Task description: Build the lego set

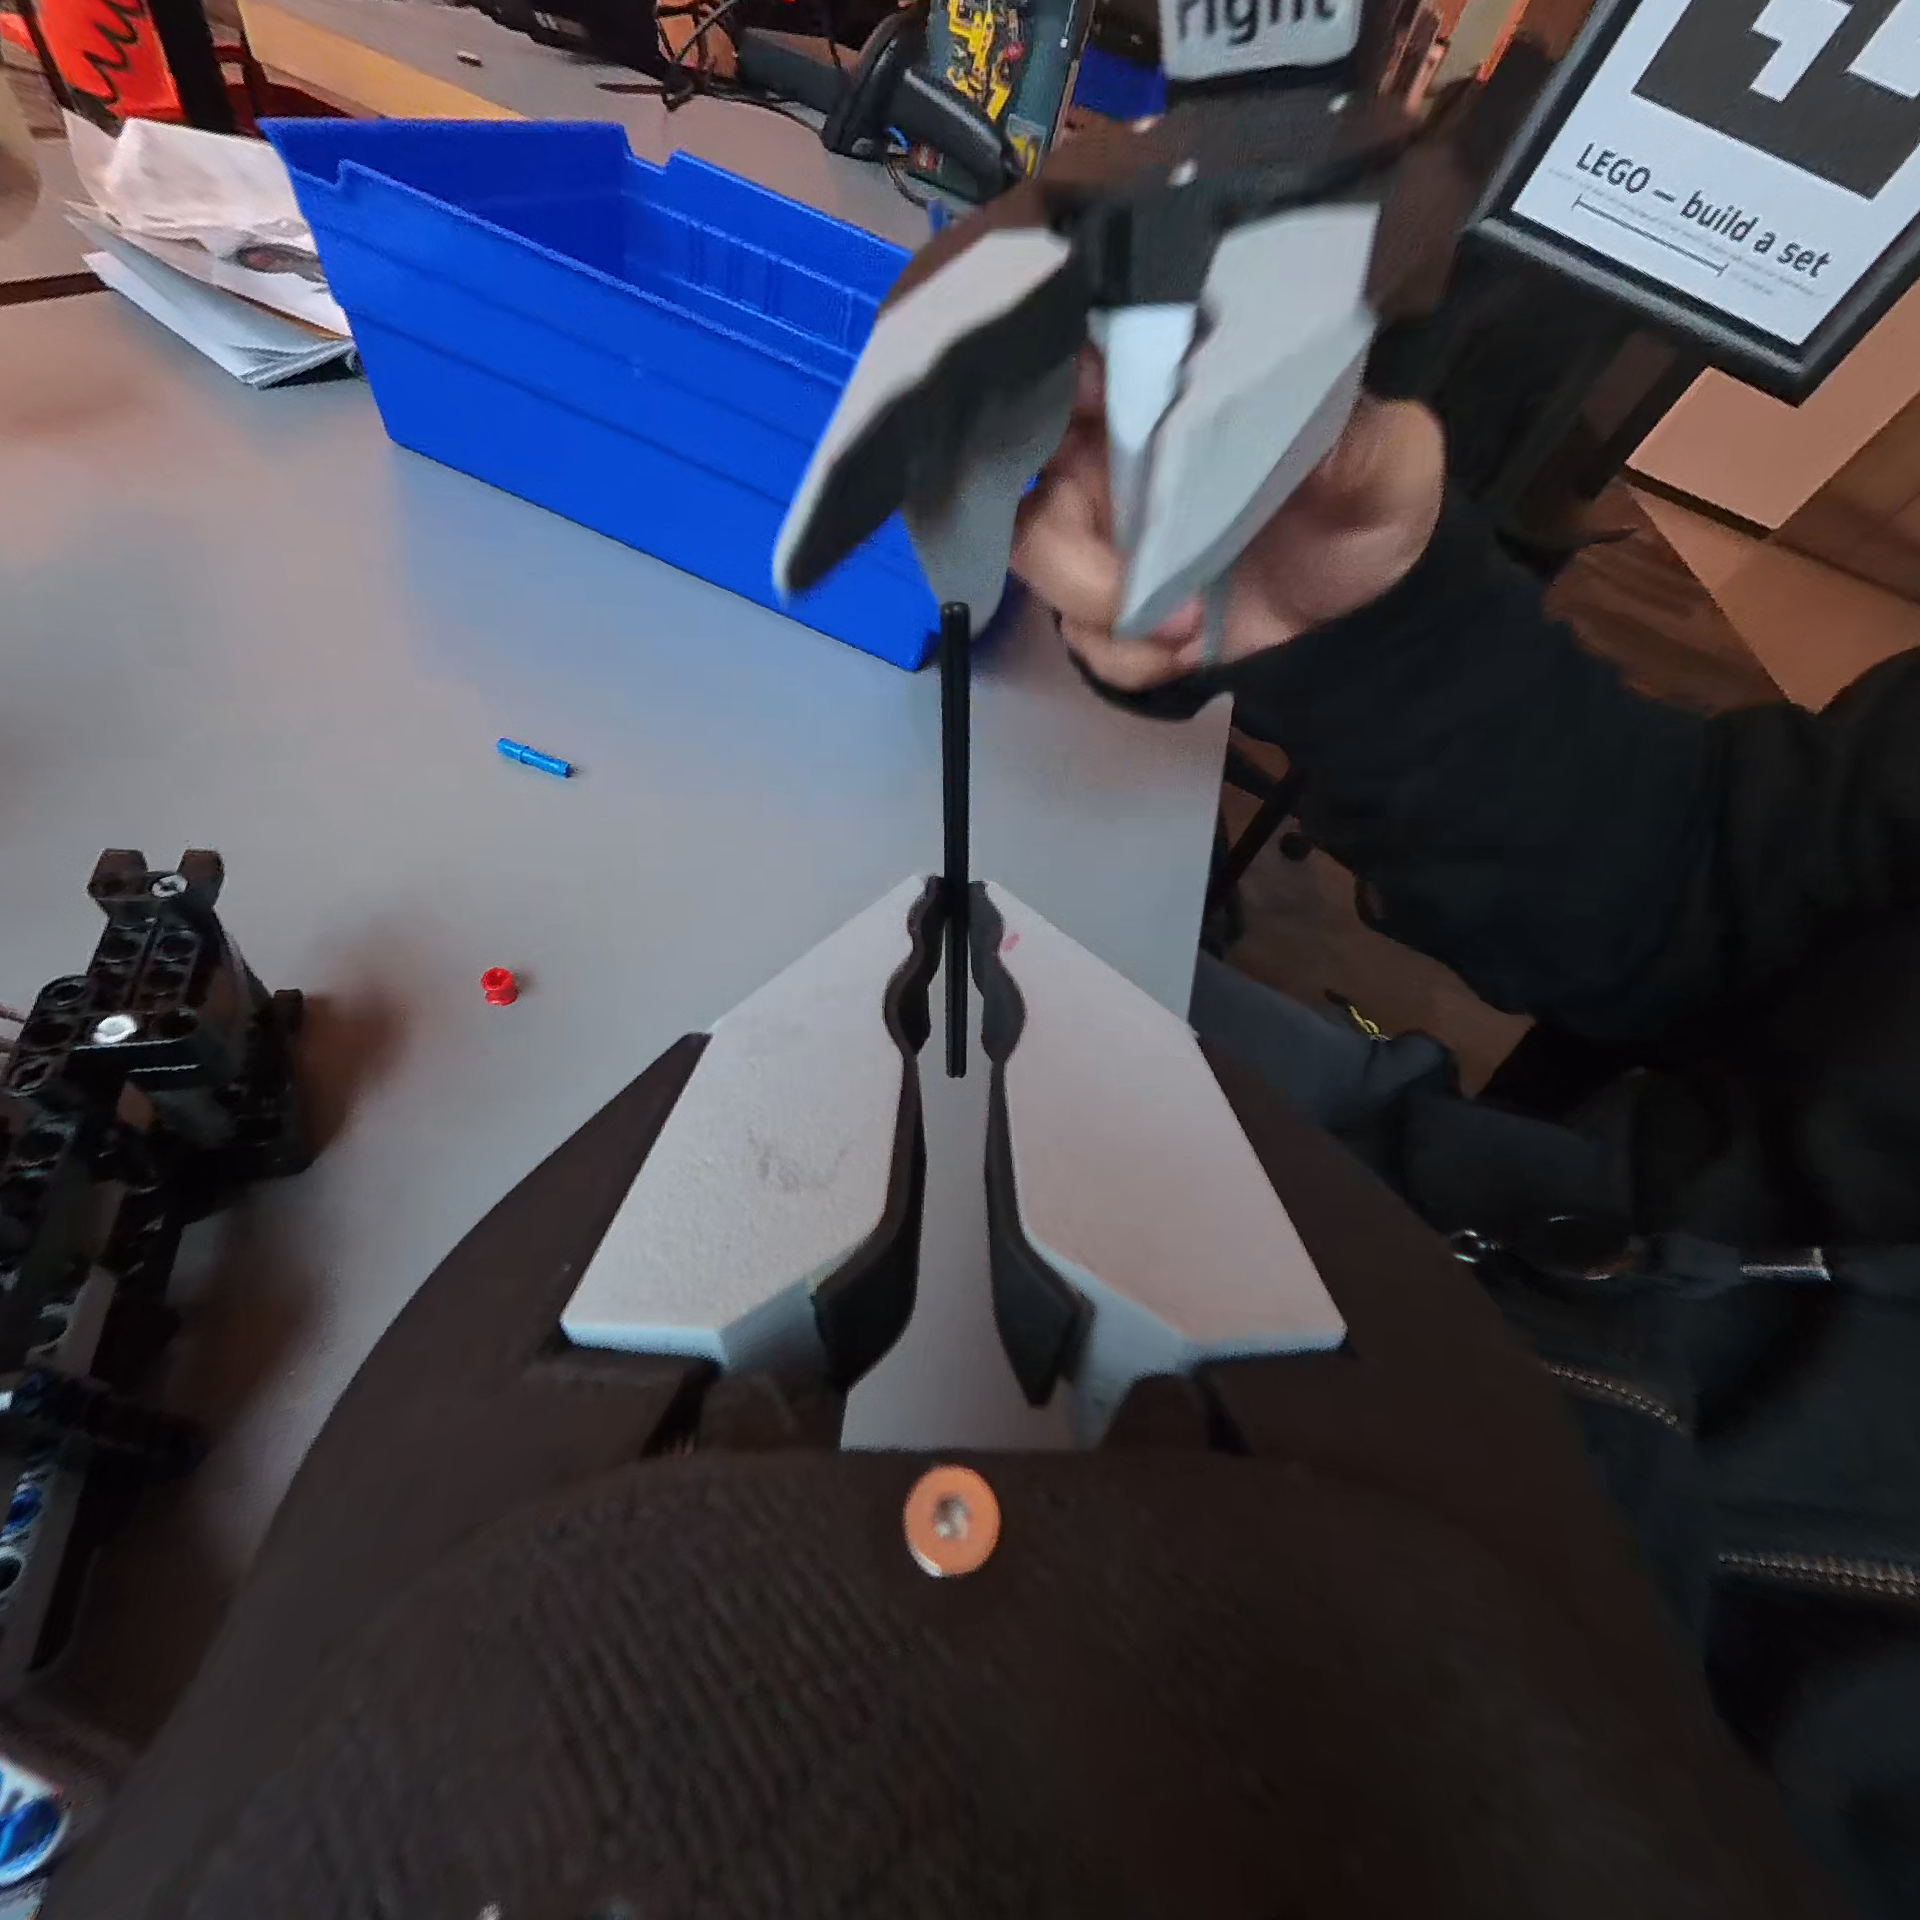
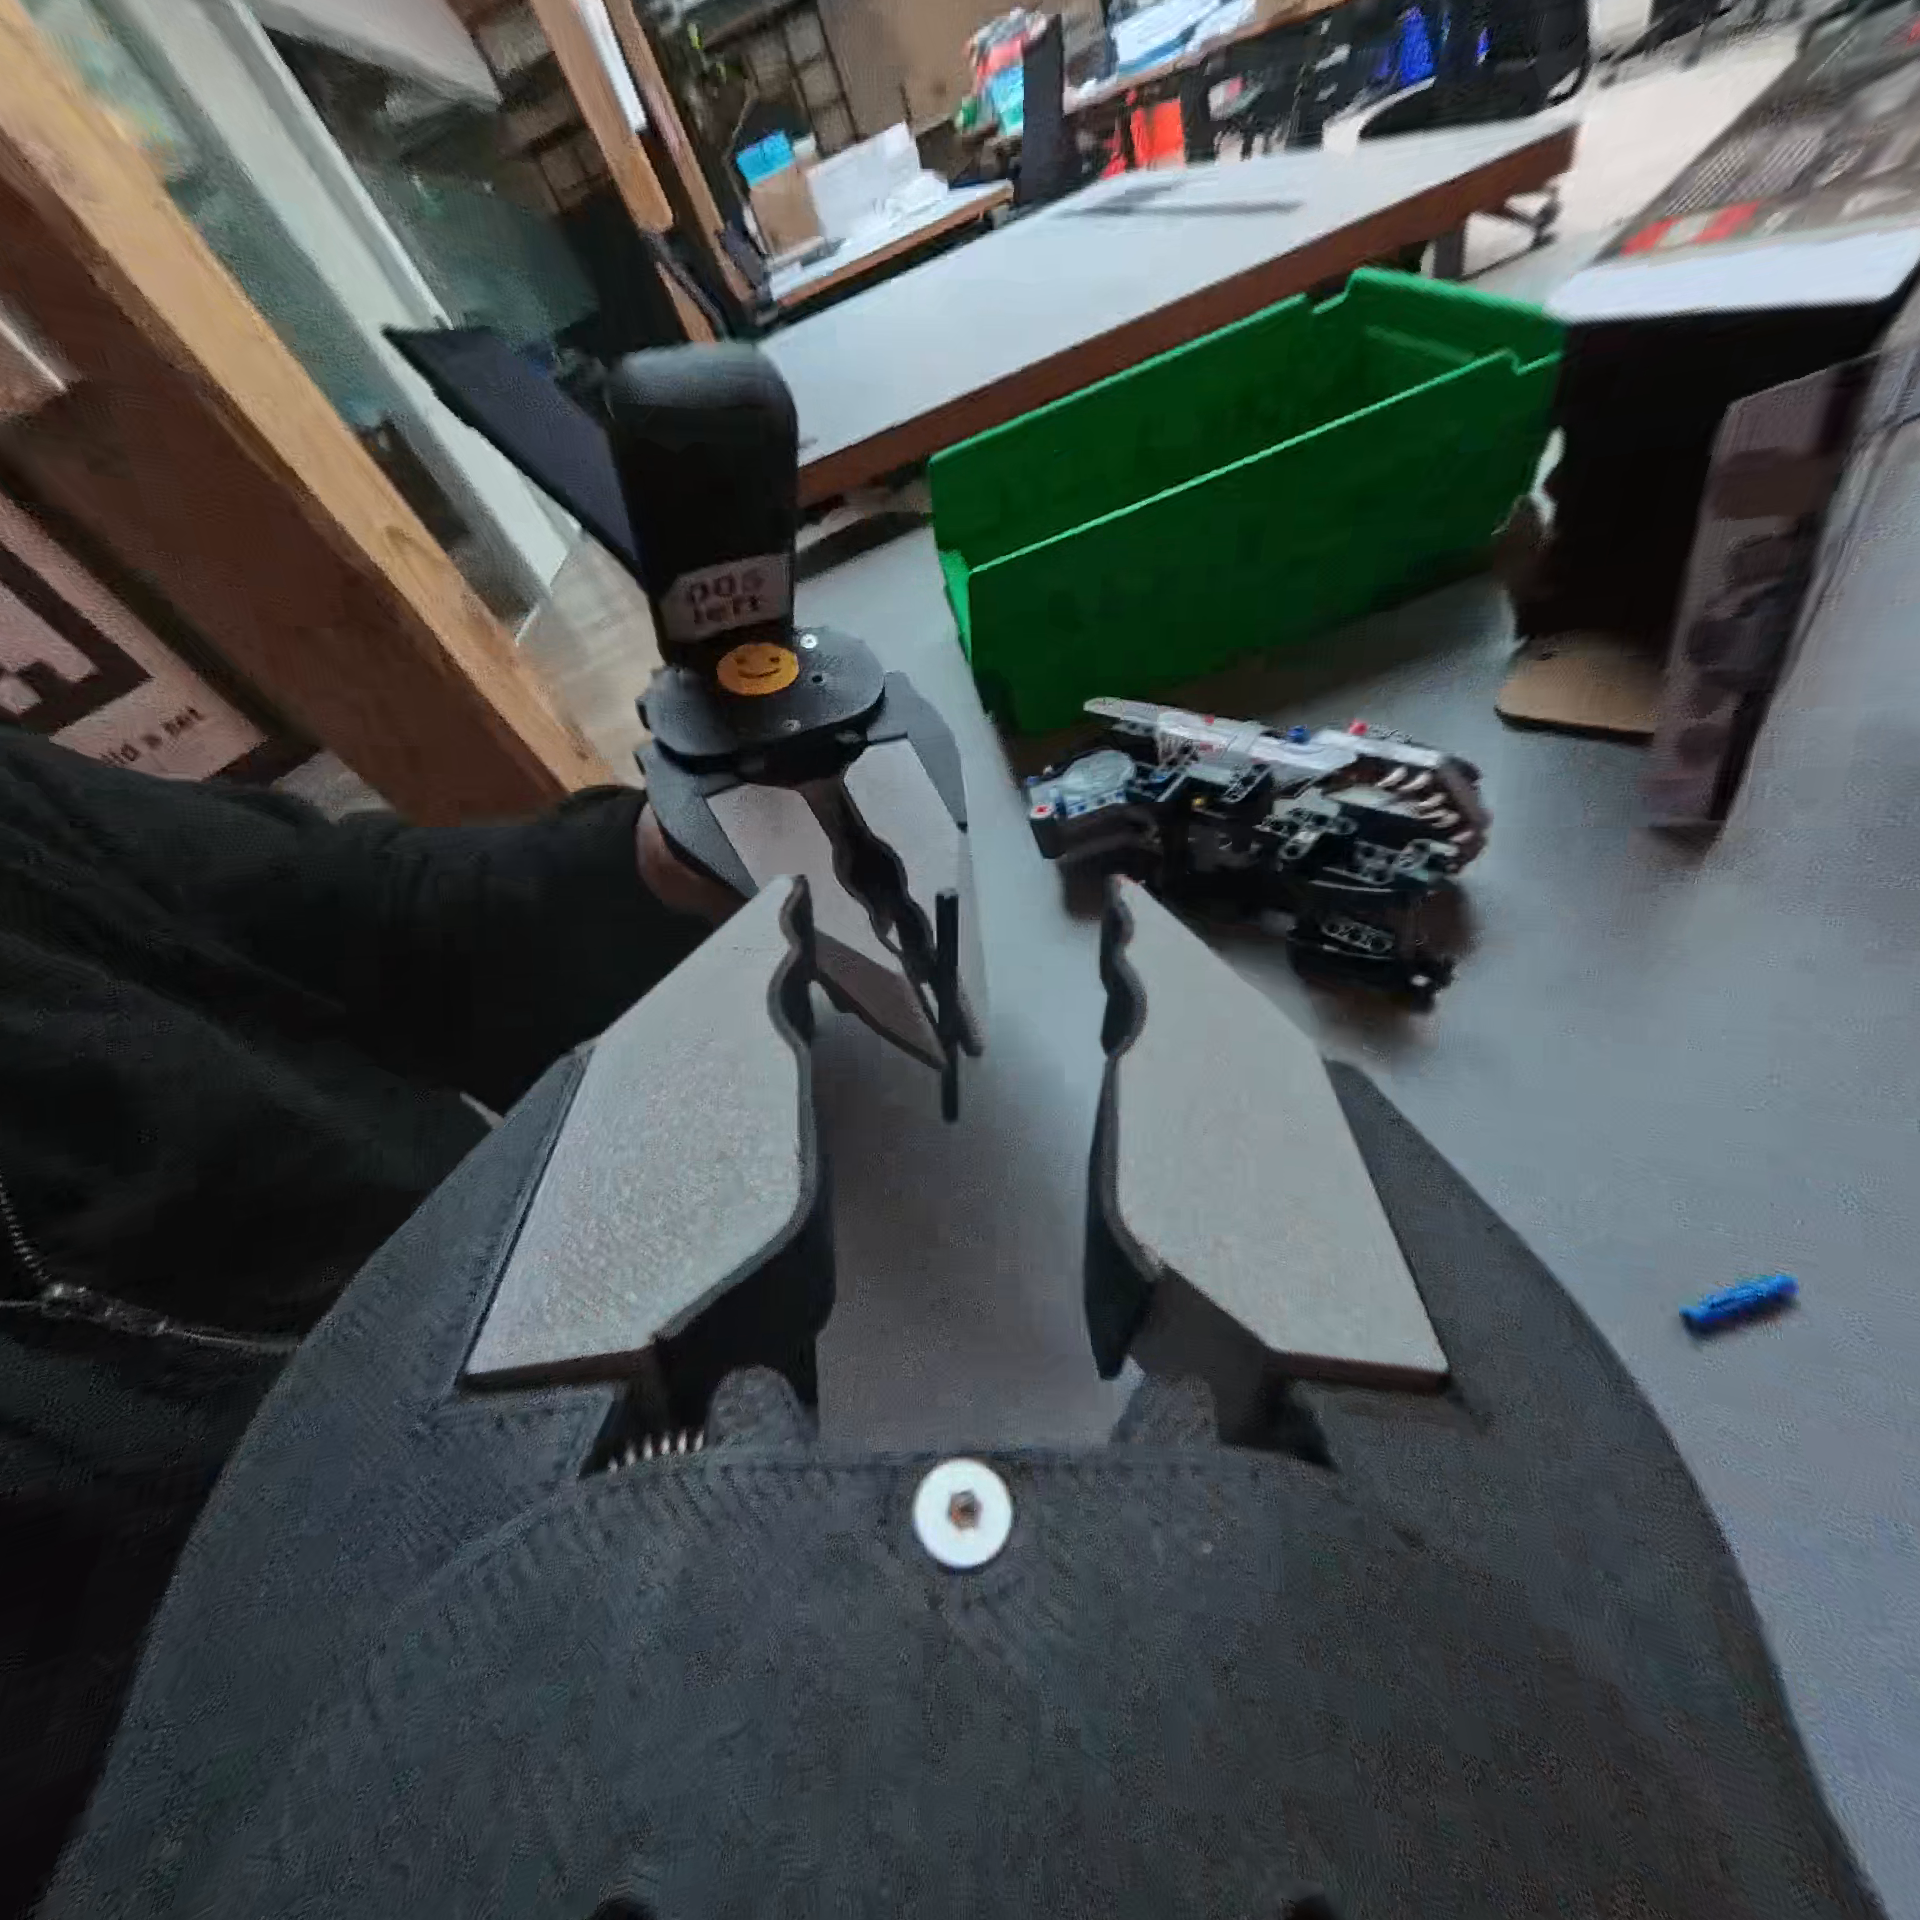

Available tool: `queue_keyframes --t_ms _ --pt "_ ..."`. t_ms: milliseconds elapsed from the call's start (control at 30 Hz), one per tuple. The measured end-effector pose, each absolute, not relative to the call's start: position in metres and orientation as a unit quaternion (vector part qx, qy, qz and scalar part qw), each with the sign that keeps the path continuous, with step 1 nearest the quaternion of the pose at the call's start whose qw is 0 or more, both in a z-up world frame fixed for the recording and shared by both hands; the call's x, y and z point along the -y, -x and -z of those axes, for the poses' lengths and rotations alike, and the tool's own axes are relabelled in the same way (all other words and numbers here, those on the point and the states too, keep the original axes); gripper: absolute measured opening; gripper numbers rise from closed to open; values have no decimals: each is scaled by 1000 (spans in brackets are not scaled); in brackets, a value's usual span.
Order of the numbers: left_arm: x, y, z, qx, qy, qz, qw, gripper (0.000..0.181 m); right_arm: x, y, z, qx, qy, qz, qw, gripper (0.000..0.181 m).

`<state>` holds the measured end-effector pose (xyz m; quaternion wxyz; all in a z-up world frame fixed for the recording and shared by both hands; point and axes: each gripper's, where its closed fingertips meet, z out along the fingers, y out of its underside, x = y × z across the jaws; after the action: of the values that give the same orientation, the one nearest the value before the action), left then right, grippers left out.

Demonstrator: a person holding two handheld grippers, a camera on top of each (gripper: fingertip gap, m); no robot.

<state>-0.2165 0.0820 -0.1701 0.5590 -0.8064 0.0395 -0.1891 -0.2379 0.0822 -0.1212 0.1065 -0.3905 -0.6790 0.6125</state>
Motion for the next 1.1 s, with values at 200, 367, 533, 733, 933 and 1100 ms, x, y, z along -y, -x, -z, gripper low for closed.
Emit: queue_keyframes --t_ms 200,367,533,733,933,1100 --pt "-84 219 168 -26 802 184 567 3 -69 238 142 733 369 -556 130 0" --pt "-80 232 185 -14 827 173 535 5 -139 233 98 685 409 -550 250 0" --pt "-81 232 191 -16 832 177 525 5 -256 208 67 597 483 -501 399 1" --pt "-83 234 197 -16 839 168 517 4 -374 185 133 539 611 -396 422 1" --pt "-82 238 198 -11 840 167 516 4 -403 164 241 562 743 -255 258 30" --pt "-79 244 198 -11 842 158 515 3 -420 162 199 533 732 -241 350 54"
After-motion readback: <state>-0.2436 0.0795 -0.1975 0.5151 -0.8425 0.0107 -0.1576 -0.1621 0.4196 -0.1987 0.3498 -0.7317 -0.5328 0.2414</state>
